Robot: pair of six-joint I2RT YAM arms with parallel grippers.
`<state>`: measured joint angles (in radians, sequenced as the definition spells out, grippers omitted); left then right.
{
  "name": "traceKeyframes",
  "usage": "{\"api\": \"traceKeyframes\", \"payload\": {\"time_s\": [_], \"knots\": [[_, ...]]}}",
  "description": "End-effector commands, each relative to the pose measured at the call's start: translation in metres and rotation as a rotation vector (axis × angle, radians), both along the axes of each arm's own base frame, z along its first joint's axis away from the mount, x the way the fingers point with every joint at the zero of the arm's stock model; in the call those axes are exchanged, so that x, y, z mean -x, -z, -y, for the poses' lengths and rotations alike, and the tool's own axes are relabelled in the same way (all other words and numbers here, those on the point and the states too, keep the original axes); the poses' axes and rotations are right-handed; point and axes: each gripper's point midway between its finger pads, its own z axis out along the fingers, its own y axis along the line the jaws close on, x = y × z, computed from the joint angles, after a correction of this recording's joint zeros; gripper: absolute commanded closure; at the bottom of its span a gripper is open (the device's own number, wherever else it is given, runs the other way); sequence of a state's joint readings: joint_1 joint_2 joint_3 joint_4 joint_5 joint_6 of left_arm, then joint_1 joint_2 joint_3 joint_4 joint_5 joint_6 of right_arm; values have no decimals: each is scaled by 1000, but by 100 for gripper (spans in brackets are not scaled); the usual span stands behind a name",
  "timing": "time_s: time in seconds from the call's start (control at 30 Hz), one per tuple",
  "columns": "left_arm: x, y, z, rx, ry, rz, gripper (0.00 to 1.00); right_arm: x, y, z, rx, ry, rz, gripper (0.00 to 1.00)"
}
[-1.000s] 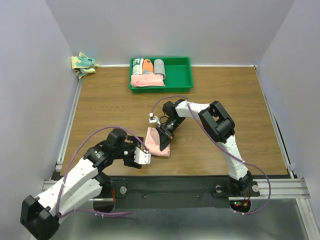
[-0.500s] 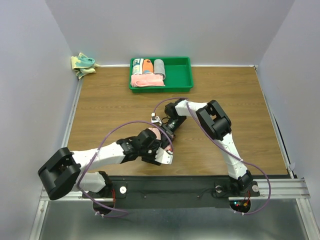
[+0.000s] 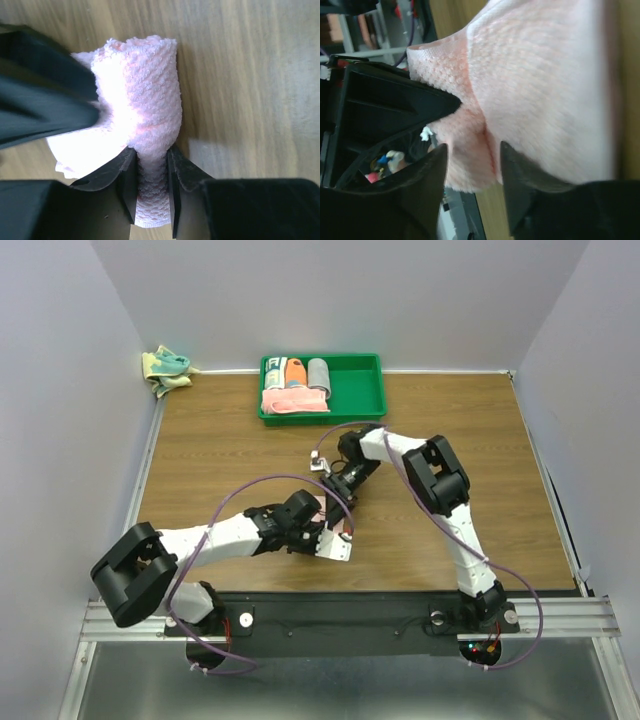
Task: Roll the towels
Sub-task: Roll the towel
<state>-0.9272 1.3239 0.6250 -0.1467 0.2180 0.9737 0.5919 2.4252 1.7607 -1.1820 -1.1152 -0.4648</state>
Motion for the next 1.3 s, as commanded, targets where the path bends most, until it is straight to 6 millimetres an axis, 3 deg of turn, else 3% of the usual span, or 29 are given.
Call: {"api": "traceKeyframes", "payload": {"time_s": [0.0, 0.07, 0.1, 0.17, 0.2, 0.23, 0.27, 0.3, 0.37, 0.47, 0.5, 0.67, 0.73, 0.77, 0.87, 0.9, 1.17, 1.27], "knots": [[37, 13, -16, -75, 8, -239, 84, -83, -41, 27, -16, 124, 295, 31], [36, 4, -9, -50, 7, -290, 84, -101, -74, 35, -44, 174, 379, 22], [29, 1, -10, -52, -20, -323, 83, -113, -98, 46, -59, 219, 445, 8], [33, 1, -12, -59, -29, -431, 82, -126, -118, 64, -57, 271, 533, 6], [18, -9, -9, -28, -61, -447, 80, -128, -118, 70, -51, 299, 568, 6], [15, -10, -9, -23, -69, -488, 80, -129, -123, 75, -46, 315, 608, 6], [16, -14, -6, 0, -60, -545, 80, -126, -151, 81, -73, 332, 701, 5], [8, -13, -11, -12, -99, -616, 79, -123, -142, 88, -46, 336, 733, 5], [12, -4, -14, -36, -108, -738, 79, -112, -163, 94, -66, 347, 816, 6], [-5, -7, -10, -14, -136, -797, 76, -94, -165, 100, -80, 328, 843, 9], [-10, -3, -9, -32, -135, -828, 76, -88, -175, 101, -99, 319, 882, 9], [-22, 20, -15, -75, -191, -1005, 74, -62, -158, 94, -40, 230, 978, 16], [-33, 22, -14, -74, -190, -1010, 74, -56, -160, 78, -41, 209, 1050, 16], [-36, 28, -16, -76, -206, -1024, 74, -45, -148, 66, -20, 169, 1066, 16], [-44, 33, -16, -80, -228, -1043, 74, -41, -137, 42, -8, 122, 1157, 16], [-45, 34, -16, -83, -229, -1048, 73, -29, -132, 27, -16, 72, 1183, 16], [-55, 38, -16, -88, -236, -1064, 71, -21, -79, -23, 29, -89, 1358, 9], [-55, 40, -19, -93, -239, -1064, 69, -19, -64, -30, 32, -156, 1422, 9]]}}
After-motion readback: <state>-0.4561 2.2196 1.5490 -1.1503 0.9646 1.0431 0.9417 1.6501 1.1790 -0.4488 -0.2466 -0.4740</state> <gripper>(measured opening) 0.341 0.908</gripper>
